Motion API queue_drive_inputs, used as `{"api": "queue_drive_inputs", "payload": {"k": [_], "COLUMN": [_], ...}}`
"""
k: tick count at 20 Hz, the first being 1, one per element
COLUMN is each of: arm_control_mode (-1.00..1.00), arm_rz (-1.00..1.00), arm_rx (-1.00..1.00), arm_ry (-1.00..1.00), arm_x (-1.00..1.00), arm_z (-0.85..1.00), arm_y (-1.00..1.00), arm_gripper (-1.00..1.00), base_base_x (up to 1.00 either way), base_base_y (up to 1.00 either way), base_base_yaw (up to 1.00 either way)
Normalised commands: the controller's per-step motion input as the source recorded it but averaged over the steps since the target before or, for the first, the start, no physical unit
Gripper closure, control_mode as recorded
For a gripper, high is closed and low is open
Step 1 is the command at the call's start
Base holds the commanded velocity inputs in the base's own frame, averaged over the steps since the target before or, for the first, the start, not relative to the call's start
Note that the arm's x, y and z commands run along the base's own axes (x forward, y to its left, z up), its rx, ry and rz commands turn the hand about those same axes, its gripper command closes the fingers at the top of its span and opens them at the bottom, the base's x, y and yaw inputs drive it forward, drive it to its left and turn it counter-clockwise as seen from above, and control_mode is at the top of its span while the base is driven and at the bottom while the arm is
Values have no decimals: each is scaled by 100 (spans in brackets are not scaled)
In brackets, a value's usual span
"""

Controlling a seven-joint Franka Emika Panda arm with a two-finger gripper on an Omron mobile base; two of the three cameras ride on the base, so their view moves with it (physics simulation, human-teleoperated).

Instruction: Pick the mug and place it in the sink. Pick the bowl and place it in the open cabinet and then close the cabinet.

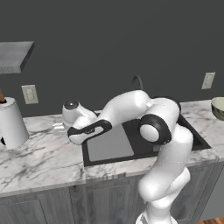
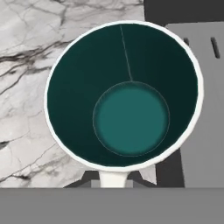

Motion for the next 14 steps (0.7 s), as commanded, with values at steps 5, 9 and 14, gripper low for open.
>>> {"api": "queue_drive_inputs", "payload": {"k": [5,9,14], "arm_control_mode": [-100,-100,-100], "arm_rz": [10,7,11], "arm_rx": [4,9,6], "arm_ry": [3,16,20], "arm_x": [-13,0,0], "arm_z": [38,86,78], "arm_y": [-70,-46,-41], "arm_gripper": [100,100,100], "base_base_x": [0,0,0], "base_base_y": [0,0,0], "base_base_yaw": [0,0,0]}}
